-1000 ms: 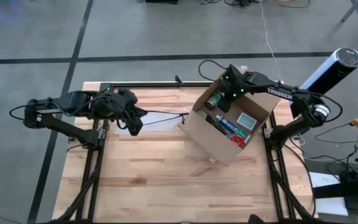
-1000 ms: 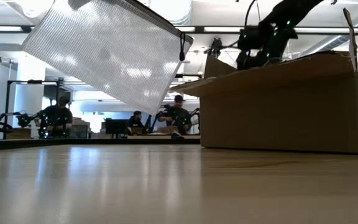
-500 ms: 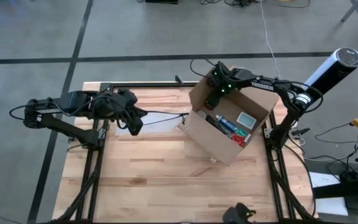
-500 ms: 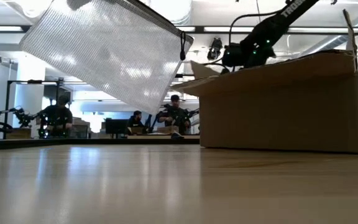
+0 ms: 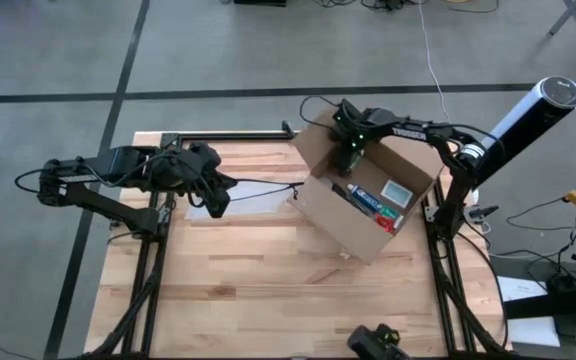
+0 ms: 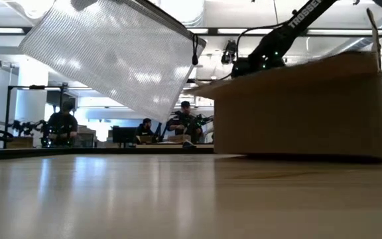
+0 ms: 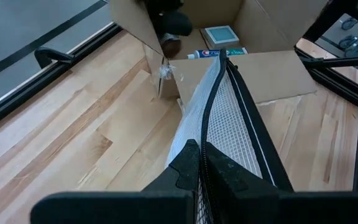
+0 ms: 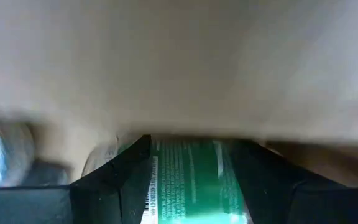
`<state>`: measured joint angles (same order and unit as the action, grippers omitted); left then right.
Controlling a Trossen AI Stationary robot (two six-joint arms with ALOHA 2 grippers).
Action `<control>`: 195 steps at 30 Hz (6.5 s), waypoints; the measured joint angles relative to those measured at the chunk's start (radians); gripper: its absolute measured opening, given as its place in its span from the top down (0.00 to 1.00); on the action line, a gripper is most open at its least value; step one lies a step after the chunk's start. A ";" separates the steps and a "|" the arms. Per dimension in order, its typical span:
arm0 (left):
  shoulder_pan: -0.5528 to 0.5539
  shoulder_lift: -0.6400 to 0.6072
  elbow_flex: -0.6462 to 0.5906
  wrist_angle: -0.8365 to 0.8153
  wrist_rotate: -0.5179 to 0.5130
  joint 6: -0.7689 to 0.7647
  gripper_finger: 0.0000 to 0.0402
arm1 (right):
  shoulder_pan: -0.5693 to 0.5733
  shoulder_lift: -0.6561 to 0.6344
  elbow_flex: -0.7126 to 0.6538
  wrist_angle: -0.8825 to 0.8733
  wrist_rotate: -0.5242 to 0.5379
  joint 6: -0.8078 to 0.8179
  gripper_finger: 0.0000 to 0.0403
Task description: Unpack boxes
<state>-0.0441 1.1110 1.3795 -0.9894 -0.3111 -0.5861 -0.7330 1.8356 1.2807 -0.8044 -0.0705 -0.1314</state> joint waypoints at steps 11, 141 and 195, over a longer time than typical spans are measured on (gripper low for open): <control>0.000 0.000 -0.002 -0.001 0.000 0.004 1.00 | 0.004 -0.156 -0.014 -0.353 -0.108 0.033 0.51; -0.002 0.067 -0.002 0.107 0.199 0.010 1.00 | 0.211 -0.377 -0.417 -0.238 0.032 -0.477 0.23; -0.005 0.065 -0.002 0.108 0.225 0.058 1.00 | 0.211 -0.508 -0.047 -0.312 -0.400 -0.010 0.37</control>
<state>-0.0495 1.1763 1.3777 -0.8818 -0.0861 -0.5279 -0.5217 1.3274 1.2340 -1.1167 -0.4706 -0.1415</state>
